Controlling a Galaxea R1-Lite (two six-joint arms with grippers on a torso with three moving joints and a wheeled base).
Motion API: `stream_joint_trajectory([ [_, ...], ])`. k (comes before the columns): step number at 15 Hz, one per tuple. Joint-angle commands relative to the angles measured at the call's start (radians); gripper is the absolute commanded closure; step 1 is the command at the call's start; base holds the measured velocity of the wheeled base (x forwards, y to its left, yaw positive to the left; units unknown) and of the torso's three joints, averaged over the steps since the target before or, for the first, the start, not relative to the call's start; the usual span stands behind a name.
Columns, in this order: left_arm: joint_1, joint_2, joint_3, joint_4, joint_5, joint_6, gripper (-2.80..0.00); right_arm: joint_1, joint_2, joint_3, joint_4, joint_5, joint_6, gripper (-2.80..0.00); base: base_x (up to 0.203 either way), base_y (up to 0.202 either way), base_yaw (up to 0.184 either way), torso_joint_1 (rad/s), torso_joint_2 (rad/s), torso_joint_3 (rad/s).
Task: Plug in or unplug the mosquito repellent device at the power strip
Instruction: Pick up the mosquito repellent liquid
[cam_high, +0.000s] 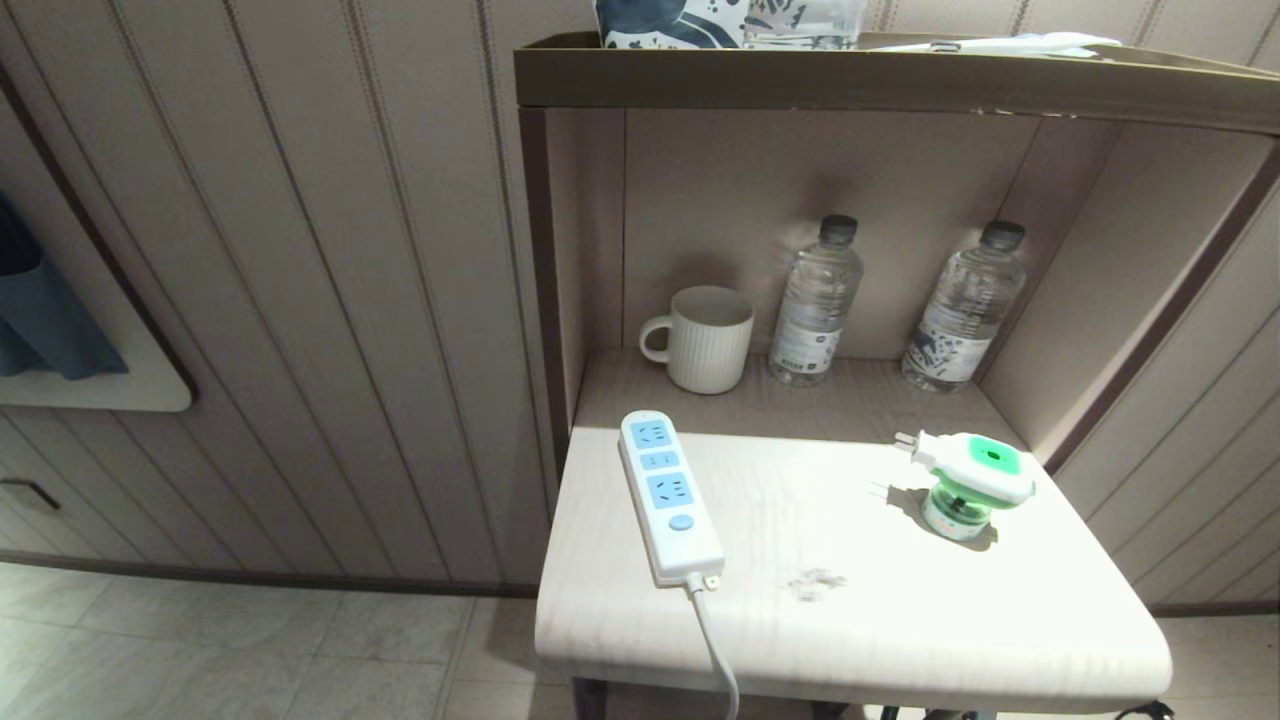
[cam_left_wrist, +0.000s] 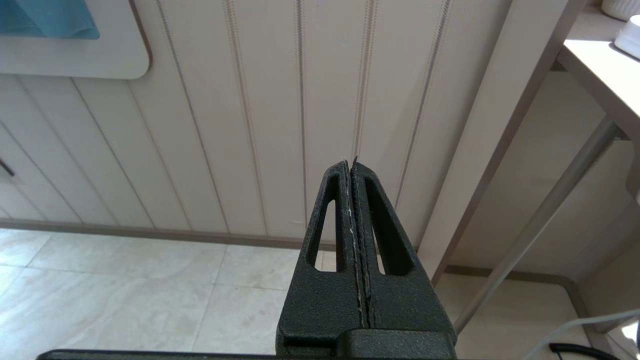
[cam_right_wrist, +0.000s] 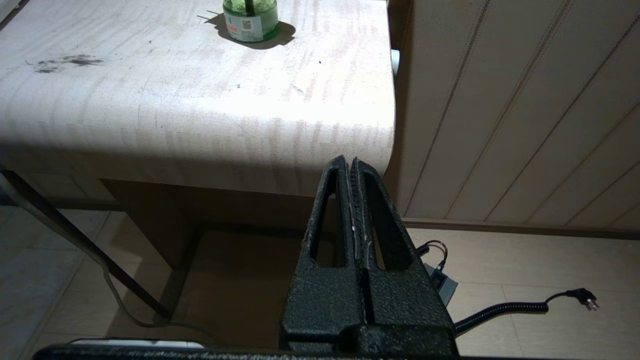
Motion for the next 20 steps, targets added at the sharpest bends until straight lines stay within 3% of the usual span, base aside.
stream_joint_trajectory([
  [1,0.0,0.0,0.0,0.0,0.0,0.0,0.0,0.0,0.0,0.0,0.001,0.0,0.0,0.0,0.0,0.0,0.0,0.0,0.0,0.0],
  [20,0.0,0.0,0.0,0.001,0.0,0.0,0.0,0.0,-0.002,-0.006,0.001,-0.004,-0.029,0.0,0.0,0.0,0.0,0.0,0.0,0.0],
])
